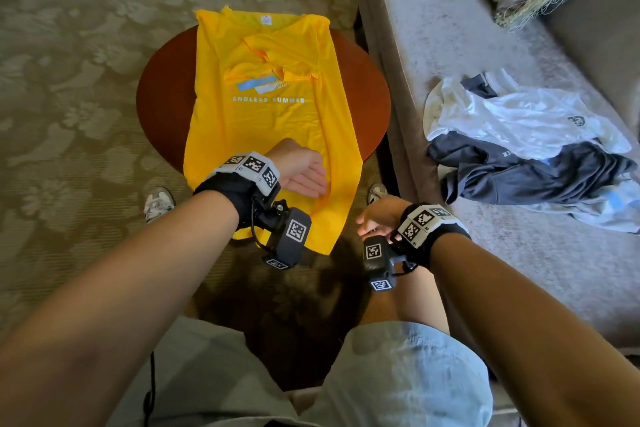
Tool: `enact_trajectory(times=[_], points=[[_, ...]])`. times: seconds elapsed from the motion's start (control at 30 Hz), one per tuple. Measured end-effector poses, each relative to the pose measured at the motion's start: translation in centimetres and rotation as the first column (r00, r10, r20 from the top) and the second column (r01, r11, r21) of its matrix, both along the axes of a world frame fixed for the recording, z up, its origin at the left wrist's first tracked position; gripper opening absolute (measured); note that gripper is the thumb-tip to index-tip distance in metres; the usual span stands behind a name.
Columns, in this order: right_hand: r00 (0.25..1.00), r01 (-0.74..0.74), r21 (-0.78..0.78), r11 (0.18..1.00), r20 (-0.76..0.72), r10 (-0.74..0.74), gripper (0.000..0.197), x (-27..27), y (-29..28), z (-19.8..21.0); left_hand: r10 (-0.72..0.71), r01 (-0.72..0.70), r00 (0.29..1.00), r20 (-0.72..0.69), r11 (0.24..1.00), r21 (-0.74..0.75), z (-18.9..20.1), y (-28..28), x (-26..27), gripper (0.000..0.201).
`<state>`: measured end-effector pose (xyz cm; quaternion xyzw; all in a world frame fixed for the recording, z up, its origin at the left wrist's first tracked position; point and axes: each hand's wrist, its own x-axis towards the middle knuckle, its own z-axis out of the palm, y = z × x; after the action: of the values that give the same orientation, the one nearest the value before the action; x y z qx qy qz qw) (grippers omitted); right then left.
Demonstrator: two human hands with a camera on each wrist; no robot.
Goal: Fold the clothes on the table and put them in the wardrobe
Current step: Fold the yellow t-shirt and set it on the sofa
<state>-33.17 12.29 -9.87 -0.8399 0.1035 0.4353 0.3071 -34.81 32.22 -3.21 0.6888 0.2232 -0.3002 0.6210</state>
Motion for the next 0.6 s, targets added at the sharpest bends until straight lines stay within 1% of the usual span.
enact_trajectory(times=[0.03,0.07,0.1,0.17,0.2,0.23,0.3,0.37,0.43,0.5,0.53,0.6], points=[[0.996,0.073,0.018,0.997,0.047,-0.074,0.014,0.5,0.1,0.0,0.006,-0.006,1.0,-0.003,1.0,0.012,0.3,0.6,0.0,0.032],[0.981,0.138,0.026,0.99,0.131,-0.14,0.012,1.0,0.2,0.4,0.019,-0.019,1.0,0.004,0.999,0.032,0.5,1.2,0.0,0.03],[0.957,0.177,0.007,0.984,0.234,-0.174,0.011,1.8,0.4,0.7,0.042,-0.043,0.999,0.024,0.997,0.058,0.7,1.9,0.1,0.027],[0.892,0.236,-0.022,0.971,0.402,-0.208,0.021,3.4,1.2,1.9,0.097,-0.103,0.993,0.065,0.99,0.095,1.2,3.4,0.6,0.019],[0.852,0.28,0.007,0.96,0.458,-0.252,0.026,4.3,1.7,2.5,0.126,-0.133,0.989,0.077,0.986,0.103,1.5,4.2,0.9,0.016],[0.82,0.325,0.065,0.944,0.478,-0.315,0.028,5.1,2.3,3.2,0.155,-0.164,0.984,0.087,0.981,0.104,1.7,5.0,1.5,0.014],[0.778,0.379,0.19,0.906,0.465,-0.423,0.024,6.8,4.2,4.7,0.204,-0.217,0.972,0.12,0.969,0.115,2.4,6.5,2.8,0.011],[0.765,0.392,0.269,0.88,0.435,-0.474,0.019,9.1,6.3,5.8,0.236,-0.256,0.96,0.153,0.958,0.127,3.3,7.8,4.0,0.008],[0.769,0.429,0.271,0.862,0.392,-0.506,0.013,11.9,8.2,6.1,0.259,-0.282,0.952,0.164,0.95,0.138,3.9,9.3,5.2,0.008],[0.791,0.432,0.246,0.868,0.359,-0.495,0.018,14.8,9.7,5.9,0.282,-0.305,0.945,0.164,0.941,0.145,4.4,10.8,6.6,0.007],[0.796,0.425,0.222,0.878,0.37,-0.479,0.019,16.9,10.4,5.0,0.293,-0.315,0.944,0.154,0.937,0.147,4.8,11.5,7.3,0.007],[0.806,0.409,0.207,0.889,0.374,-0.458,0.03,18.3,12.0,5.8,0.328,-0.351,0.933,0.151,0.922,0.163,5.0,13.0,9.0,0.012]])
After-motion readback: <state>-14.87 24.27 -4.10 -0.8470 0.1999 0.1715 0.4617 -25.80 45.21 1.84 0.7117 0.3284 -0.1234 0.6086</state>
